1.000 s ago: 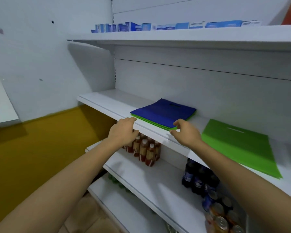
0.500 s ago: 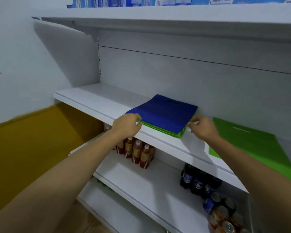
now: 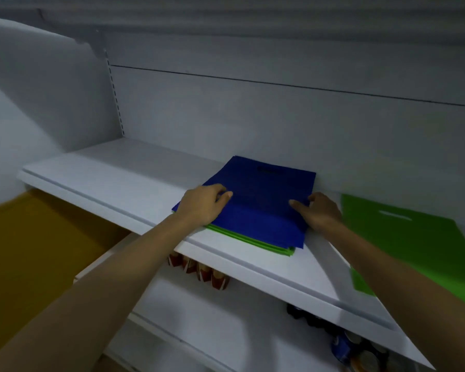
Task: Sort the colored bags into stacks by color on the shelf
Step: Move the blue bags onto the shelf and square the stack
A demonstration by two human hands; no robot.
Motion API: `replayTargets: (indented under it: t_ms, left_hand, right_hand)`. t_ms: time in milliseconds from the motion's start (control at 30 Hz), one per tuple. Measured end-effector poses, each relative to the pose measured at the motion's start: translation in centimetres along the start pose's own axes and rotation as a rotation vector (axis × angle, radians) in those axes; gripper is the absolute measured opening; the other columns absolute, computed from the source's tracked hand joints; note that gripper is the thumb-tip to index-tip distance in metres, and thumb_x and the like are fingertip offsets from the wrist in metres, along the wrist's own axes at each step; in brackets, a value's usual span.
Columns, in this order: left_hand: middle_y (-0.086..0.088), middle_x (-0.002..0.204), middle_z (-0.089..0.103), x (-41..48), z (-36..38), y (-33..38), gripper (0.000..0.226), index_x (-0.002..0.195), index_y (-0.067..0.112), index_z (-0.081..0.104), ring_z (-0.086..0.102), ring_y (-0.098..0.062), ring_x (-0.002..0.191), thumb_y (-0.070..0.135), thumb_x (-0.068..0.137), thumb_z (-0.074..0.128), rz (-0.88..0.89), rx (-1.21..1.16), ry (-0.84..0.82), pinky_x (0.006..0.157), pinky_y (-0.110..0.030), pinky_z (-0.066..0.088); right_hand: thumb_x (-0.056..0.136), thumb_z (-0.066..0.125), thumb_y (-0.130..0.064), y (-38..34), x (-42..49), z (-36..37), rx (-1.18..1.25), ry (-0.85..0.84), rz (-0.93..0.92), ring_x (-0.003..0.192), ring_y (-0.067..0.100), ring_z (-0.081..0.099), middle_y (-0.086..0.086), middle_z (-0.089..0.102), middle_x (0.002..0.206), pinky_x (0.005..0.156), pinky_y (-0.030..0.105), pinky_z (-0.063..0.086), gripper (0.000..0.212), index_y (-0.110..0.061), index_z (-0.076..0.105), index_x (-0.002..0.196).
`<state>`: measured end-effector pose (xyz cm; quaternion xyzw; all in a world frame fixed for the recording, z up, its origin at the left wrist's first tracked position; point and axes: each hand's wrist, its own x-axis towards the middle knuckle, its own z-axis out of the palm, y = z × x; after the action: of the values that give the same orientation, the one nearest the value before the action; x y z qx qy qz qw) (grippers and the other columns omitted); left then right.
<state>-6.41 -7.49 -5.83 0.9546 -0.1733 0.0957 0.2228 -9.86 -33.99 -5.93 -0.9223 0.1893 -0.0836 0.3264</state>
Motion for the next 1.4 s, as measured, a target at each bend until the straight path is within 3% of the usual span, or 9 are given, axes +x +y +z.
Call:
replayTargets:
  t_ms: [100, 167, 267, 467, 767, 933, 1067, 1233, 1400]
  left_hand:
    - [-0.005, 0.117, 0.064, 2.1, -0.4, -0.7, 0.041, 0.133, 0.018, 0.052, 0.059, -0.024, 0.105, 0.037, 0.097, 0.049, -0.024, -0.043, -0.03, 0.083, -0.038, 0.052]
    - [-0.009, 0.13, 0.056, 3.1, -0.2, -1.4, 0.052, 0.139, 0.017, 0.044, 0.053, -0.026, 0.116, 0.04, 0.094, 0.053, -0.027, 0.03, -0.113, 0.09, -0.041, 0.05]
    - [-0.01, 0.133, 0.053, 4.4, 0.2, -2.1, 0.059, 0.142, 0.016, 0.039, 0.047, -0.028, 0.121, 0.043, 0.092, 0.055, -0.032, 0.056, -0.154, 0.093, -0.038, 0.047]
    - [-0.01, 0.132, 0.053, 6.4, 0.1, -2.2, 0.065, 0.146, 0.015, 0.03, 0.051, -0.028, 0.117, 0.044, 0.092, 0.055, -0.079, -0.141, -0.158, 0.086, -0.031, 0.045]
    - [-0.007, 0.136, 0.053, 7.8, 1.7, 1.9, 0.074, 0.15, 0.018, 0.02, 0.055, -0.025, 0.116, 0.035, 0.092, 0.061, -0.102, -0.748, -0.197, 0.092, -0.031, 0.044]
    - [-0.005, 0.148, 0.038, 7.0, 2.4, 7.0, 0.076, 0.149, 0.014, 0.024, 0.043, -0.024, 0.129, 0.037, 0.089, 0.065, -0.137, -0.867, -0.148, 0.096, -0.03, 0.04]
    - [0.005, 0.142, 0.04, 5.4, 3.3, 11.4, 0.083, 0.148, 0.014, 0.029, 0.047, -0.018, 0.123, 0.045, 0.083, 0.07, -0.188, -1.059, -0.292, 0.099, -0.029, 0.04]
    - [0.0, 0.112, 0.067, 1.2, 4.8, 19.7, 0.031, 0.116, 0.015, 0.061, 0.064, -0.012, 0.089, 0.026, 0.088, 0.069, -0.133, -1.218, -0.445, 0.078, -0.027, 0.05]
    - [-0.007, 0.11, 0.069, -3.6, 7.4, 29.3, 0.027, 0.115, 0.008, 0.064, 0.067, -0.016, 0.084, 0.018, 0.09, 0.066, -0.031, -1.141, -0.537, 0.068, -0.025, 0.053]
  right_hand:
    - [0.082, 0.074, -0.035, -0.3, 0.3, -0.1, 0.135, 0.057, 0.092, 0.117, 0.032, 0.053, 0.015, 0.054, 0.129, 0.082, 0.03, 0.039, 0.065, -0.002, 0.047, 0.13]
    - [0.08, 0.078, -0.023, -0.2, 0.5, 0.1, 0.218, 0.072, 0.133, 0.102, 0.031, 0.06, 0.013, 0.062, 0.111, 0.077, 0.029, 0.043, 0.049, 0.003, 0.059, 0.117]
    - [0.08, 0.076, -0.02, -0.1, 1.0, 0.4, 0.255, 0.131, 0.119, 0.083, 0.029, 0.065, 0.016, 0.07, 0.098, 0.075, 0.038, 0.054, 0.028, 0.004, 0.069, 0.092]
    - [0.09, 0.064, -0.009, -1.3, -0.2, 0.3, 0.451, 0.253, -0.012, 0.09, 0.024, 0.062, 0.002, 0.064, 0.089, 0.086, 0.039, 0.052, 0.004, -0.005, 0.066, 0.091]
    - [0.092, 0.061, -0.006, 0.2, -3.8, -4.4, 0.735, 0.374, -0.033, 0.072, 0.01, 0.064, -0.002, 0.067, 0.084, 0.062, 0.017, 0.055, 0.006, -0.008, 0.061, 0.086]
    - [0.091, 0.062, -0.004, 3.0, -6.8, -8.0, 0.791, 0.465, -0.015, 0.06, 0.003, 0.066, -0.005, 0.069, 0.078, 0.056, 0.016, 0.053, 0.013, -0.011, 0.062, 0.08]
    - [0.092, 0.062, -0.009, 6.1, -10.0, -11.4, 0.775, 0.509, 0.017, 0.067, 0.011, 0.066, 0.0, 0.07, 0.083, 0.06, 0.021, 0.056, 0.011, -0.015, 0.062, 0.082]
    - [0.093, 0.062, -0.019, 11.8, -15.4, -16.8, 0.77, 0.58, 0.1, 0.071, 0.014, 0.065, -0.001, 0.07, 0.086, 0.059, 0.025, 0.051, 0.006, -0.014, 0.063, 0.095]
    - [0.093, 0.062, -0.019, 18.7, -21.1, -23.4, 0.755, 0.689, 0.134, 0.076, 0.015, 0.065, -0.003, 0.069, 0.086, 0.063, 0.025, 0.052, 0.007, -0.014, 0.065, 0.097]
